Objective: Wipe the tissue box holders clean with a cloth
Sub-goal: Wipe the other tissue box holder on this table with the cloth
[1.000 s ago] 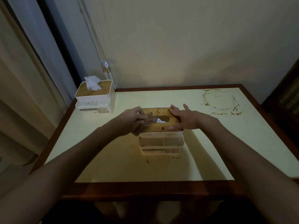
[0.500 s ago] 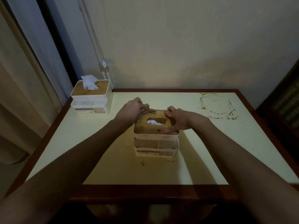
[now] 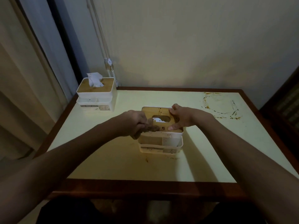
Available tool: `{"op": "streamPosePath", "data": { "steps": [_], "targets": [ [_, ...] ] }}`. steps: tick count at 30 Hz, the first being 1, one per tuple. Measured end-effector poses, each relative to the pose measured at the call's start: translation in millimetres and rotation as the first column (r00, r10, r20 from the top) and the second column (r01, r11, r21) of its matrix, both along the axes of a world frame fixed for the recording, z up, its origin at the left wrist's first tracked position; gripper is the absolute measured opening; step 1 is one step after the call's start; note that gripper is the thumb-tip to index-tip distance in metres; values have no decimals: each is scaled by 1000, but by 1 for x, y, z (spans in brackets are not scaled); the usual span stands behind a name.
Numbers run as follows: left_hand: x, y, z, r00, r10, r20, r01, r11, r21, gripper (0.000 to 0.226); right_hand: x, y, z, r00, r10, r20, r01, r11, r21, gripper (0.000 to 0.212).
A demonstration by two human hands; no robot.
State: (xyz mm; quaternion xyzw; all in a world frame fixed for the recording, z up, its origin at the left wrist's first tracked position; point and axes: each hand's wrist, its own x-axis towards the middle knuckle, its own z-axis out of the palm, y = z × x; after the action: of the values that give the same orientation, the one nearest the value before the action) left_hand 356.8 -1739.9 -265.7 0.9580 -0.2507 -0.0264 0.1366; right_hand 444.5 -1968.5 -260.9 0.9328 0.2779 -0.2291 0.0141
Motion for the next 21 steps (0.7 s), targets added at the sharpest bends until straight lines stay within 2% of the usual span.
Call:
{"op": "streamPosePath", "data": {
  "steps": [2, 6, 8, 11, 14, 17, 19, 21],
  "targets": [
    [12, -5, 2, 996, 92, 4, -92, 996, 16, 26, 1, 0, -1, 1000, 6, 10, -6, 1000, -11, 93],
    [43, -14, -5, 943, 292, 158, -298, 955, 14, 30, 5, 3, 0, 1000, 13, 24, -11, 995, -95, 95],
    [51, -20, -11, 920, 345, 187, -352, 936, 7, 30, 6, 3, -1, 999, 16, 27, -13, 992, -122, 97],
    [42, -24, -14, 918, 358, 170, -362, 932, -10, 32, 6, 2, -2, 1000, -1, 10, 2, 997, -81, 98],
    [7, -22, -16, 924, 355, 142, -346, 934, -83, 31, 6, 3, -1, 1000, -10, 9, 11, 999, -48, 93],
    [-43, -34, -19, 913, 343, 223, -290, 927, -236, 22, 6, 5, 2, 1000, -14, 16, 15, 999, -53, 90],
    [-53, -40, -19, 882, 436, 180, -356, 866, -352, 12, 5, 5, 3, 999, -31, 6, 32, 998, -60, 91],
    [-43, -44, -19, 826, 558, 82, -496, 788, -365, 16, 2, 7, 7, 998, -62, 5, 62, 996, -65, 91]
  ]
}}
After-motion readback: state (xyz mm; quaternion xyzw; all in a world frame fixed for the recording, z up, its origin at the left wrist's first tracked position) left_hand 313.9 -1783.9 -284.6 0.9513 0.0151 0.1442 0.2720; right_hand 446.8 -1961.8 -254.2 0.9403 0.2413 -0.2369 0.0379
